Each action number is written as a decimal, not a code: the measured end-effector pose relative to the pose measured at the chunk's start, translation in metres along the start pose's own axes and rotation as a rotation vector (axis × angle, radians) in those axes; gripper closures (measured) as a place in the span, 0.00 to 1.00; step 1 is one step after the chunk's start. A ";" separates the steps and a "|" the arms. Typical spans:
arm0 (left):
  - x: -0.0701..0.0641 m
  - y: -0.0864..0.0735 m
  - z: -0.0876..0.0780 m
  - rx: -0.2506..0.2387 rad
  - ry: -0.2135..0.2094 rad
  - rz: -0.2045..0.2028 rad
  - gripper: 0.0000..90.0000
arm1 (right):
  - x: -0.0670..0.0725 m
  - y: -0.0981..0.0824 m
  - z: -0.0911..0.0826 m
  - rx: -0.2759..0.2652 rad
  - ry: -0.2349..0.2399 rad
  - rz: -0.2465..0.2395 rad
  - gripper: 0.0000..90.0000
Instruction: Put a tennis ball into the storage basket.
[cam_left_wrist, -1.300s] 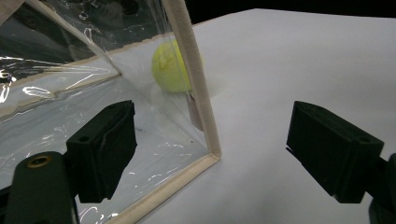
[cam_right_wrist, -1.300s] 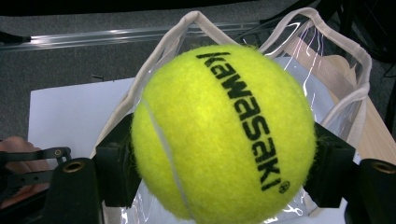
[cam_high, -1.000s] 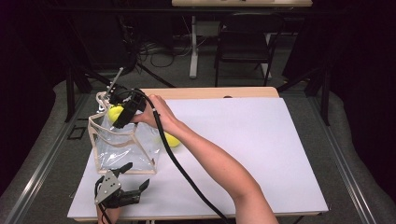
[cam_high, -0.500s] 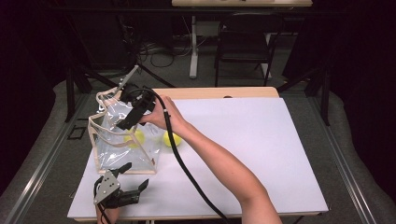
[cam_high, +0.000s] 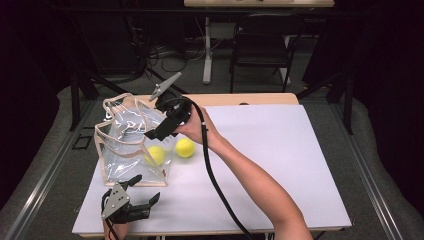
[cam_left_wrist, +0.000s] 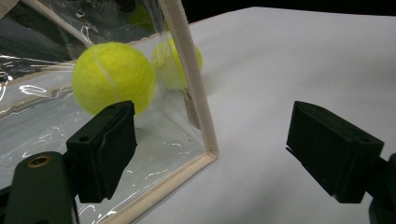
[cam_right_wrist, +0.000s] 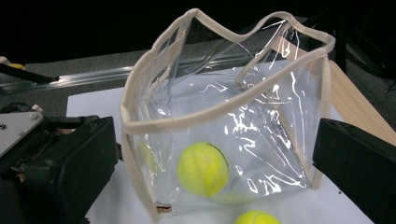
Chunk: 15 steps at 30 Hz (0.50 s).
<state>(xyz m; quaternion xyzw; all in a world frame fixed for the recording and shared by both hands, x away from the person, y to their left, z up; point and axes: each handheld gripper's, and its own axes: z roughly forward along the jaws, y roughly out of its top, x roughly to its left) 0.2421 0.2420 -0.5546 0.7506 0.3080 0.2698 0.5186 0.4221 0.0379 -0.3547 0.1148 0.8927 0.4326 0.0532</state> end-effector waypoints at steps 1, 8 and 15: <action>0.000 0.000 0.001 0.004 -0.001 -0.001 0.17 | 0.000 -0.003 -0.002 -0.007 -0.004 0.006 0.00; 0.000 0.001 0.001 0.002 -0.003 0.002 0.18 | -0.005 -0.028 -0.013 -0.004 -0.023 0.029 0.00; -0.001 0.001 0.001 0.003 -0.002 0.006 0.18 | -0.004 -0.050 -0.017 0.011 -0.048 0.032 0.00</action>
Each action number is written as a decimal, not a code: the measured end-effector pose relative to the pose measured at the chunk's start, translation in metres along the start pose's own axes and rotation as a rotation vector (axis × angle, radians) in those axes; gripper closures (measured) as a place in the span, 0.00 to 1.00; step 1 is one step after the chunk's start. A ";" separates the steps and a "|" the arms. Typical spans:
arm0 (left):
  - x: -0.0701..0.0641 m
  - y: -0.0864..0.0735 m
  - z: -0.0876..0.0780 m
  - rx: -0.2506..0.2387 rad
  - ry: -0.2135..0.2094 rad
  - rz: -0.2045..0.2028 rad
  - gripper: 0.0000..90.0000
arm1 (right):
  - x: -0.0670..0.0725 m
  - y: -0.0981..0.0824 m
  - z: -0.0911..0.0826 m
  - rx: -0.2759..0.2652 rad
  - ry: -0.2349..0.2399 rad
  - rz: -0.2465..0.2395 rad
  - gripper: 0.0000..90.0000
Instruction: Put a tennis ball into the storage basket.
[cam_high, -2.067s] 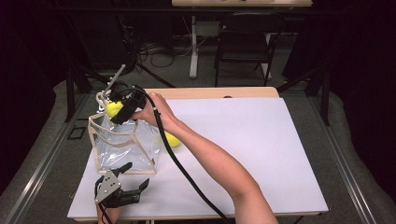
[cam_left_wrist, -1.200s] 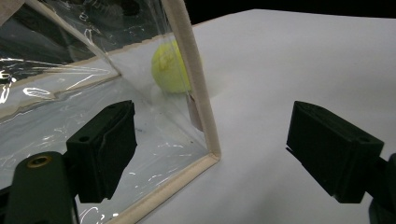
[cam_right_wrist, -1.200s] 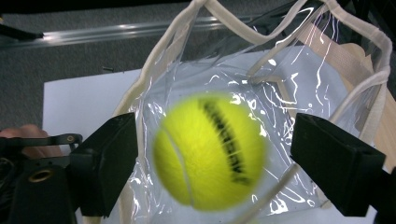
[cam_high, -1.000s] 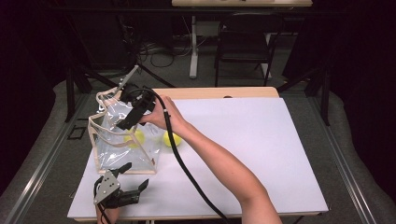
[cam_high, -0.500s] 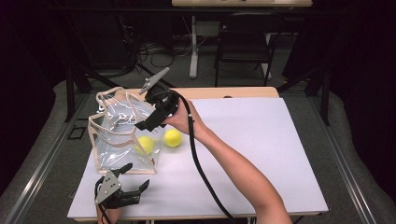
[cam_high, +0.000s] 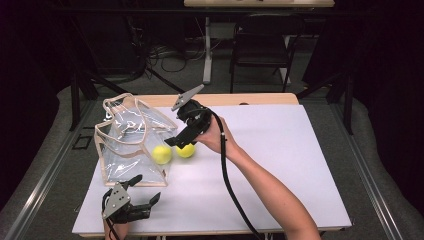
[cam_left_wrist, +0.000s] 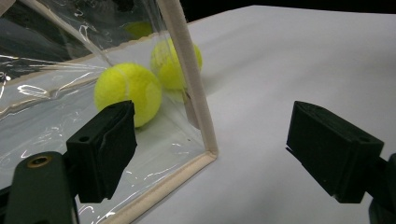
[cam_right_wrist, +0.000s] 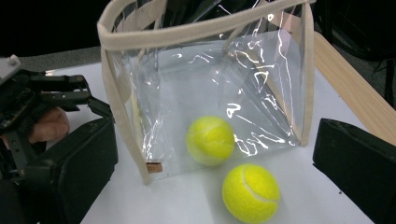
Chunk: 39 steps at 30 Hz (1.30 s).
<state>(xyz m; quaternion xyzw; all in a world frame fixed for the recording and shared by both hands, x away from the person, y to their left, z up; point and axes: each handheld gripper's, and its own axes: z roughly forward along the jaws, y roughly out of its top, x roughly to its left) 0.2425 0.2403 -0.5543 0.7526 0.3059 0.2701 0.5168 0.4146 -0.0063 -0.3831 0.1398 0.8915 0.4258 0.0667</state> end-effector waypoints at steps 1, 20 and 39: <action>0.000 0.000 0.000 -0.001 0.001 -0.001 0.18 | 0.000 -0.002 -0.001 0.002 -0.002 -0.003 0.00; -0.001 0.000 0.001 -0.001 -0.006 0.001 0.18 | 0.000 -0.051 -0.007 0.011 -0.044 0.024 0.00; -0.001 0.000 0.000 0.004 -0.001 0.006 0.18 | 0.003 -0.108 -0.006 0.011 -0.053 0.076 0.00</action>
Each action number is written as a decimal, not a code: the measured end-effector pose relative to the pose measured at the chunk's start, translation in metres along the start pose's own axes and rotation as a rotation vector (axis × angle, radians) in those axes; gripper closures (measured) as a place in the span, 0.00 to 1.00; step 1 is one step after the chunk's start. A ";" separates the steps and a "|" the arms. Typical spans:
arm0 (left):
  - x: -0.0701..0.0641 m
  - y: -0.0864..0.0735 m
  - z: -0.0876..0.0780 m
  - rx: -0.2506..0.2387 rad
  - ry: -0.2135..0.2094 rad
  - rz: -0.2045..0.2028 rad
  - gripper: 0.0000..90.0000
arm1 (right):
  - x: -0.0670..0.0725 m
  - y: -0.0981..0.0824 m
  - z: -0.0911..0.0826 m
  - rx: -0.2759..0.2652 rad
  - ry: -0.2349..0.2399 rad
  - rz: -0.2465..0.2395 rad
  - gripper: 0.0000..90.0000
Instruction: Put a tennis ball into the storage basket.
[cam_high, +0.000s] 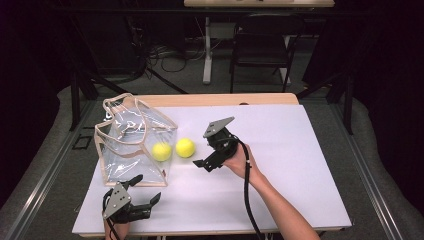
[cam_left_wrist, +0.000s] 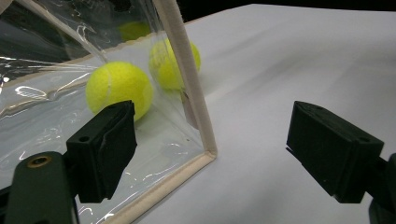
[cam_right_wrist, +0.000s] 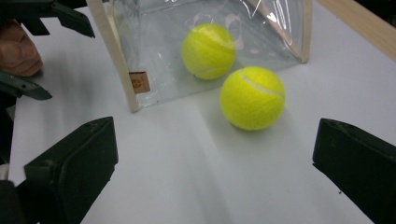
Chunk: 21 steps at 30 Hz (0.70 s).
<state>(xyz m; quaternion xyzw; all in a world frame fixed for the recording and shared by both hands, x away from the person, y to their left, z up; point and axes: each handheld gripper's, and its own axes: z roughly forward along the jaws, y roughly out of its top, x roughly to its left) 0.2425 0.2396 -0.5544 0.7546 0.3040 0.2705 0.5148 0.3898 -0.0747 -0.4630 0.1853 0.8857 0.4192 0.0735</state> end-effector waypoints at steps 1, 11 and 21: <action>0.000 0.000 0.000 -0.004 -0.001 -0.002 0.18 | 0.001 -0.003 0.001 0.006 -0.001 0.001 0.00; 0.000 0.000 0.000 -0.006 -0.001 0.000 0.18 | 0.006 -0.031 0.007 0.032 -0.032 0.014 0.00; 0.000 0.001 0.000 -0.007 -0.001 0.004 0.18 | 0.007 -0.039 0.008 0.035 -0.063 0.014 0.00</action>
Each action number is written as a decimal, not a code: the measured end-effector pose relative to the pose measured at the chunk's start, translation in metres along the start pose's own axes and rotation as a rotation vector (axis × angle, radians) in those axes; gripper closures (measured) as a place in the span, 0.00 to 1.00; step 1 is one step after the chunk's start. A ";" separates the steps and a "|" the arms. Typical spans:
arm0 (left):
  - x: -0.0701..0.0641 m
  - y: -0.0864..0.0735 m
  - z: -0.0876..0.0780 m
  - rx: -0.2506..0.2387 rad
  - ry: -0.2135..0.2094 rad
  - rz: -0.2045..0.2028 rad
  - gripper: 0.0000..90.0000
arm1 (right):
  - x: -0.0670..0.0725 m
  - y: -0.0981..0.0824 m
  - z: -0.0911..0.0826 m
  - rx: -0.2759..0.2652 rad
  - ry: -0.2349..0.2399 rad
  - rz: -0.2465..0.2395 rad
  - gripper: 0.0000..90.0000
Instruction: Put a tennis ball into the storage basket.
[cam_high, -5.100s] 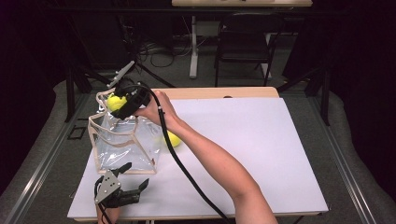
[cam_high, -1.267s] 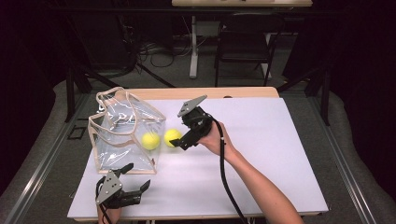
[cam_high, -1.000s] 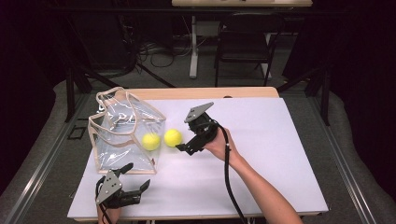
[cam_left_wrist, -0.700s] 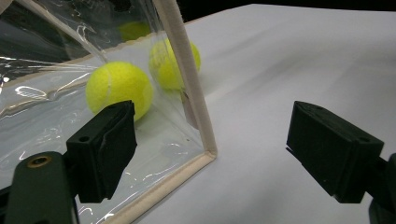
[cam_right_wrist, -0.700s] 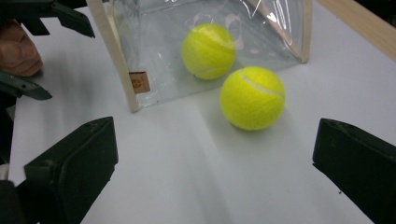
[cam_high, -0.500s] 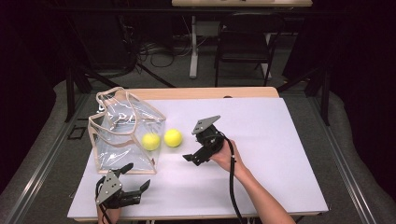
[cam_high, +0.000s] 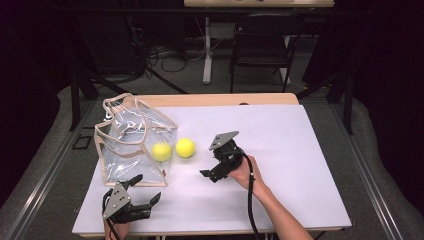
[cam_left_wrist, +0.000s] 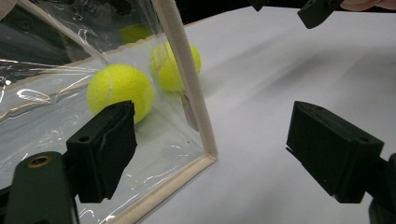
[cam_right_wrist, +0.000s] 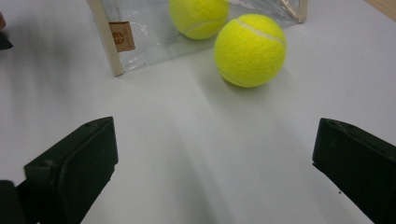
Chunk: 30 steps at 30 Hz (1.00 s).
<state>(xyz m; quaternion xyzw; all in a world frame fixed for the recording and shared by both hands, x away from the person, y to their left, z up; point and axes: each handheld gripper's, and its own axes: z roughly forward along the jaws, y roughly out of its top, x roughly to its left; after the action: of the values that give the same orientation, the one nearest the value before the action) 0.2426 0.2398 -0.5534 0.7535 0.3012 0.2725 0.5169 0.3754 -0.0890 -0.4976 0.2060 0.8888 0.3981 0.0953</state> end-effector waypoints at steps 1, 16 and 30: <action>0.000 0.000 0.000 0.001 -0.001 0.001 0.18 | 0.000 -0.001 0.000 0.003 -0.001 0.000 0.00; -0.001 -0.001 -0.001 -0.001 0.008 -0.010 0.18 | -0.011 0.016 0.010 0.024 0.003 0.000 0.00; 0.000 -0.001 -0.001 -0.001 0.004 -0.008 0.18 | -0.034 0.033 0.033 0.069 0.024 0.026 0.00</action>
<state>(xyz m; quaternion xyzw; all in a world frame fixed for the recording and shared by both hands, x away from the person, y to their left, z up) 0.2411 0.2407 -0.5539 0.7516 0.3050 0.2721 0.5178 0.4263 -0.0624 -0.4944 0.2159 0.9003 0.3710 0.0722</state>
